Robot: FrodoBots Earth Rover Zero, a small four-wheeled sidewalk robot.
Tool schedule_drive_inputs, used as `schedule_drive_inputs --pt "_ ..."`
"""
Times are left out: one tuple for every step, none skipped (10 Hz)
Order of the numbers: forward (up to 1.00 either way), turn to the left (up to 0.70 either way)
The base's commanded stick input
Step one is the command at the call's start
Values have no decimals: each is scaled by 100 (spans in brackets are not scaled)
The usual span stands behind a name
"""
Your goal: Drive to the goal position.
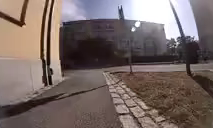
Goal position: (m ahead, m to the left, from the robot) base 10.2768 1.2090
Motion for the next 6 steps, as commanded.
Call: schedule_drive_inputs --pt "70 29" --pt "70 20" --pt "70 11" --pt "70 2" --pt "70 0" --pt "70 0"
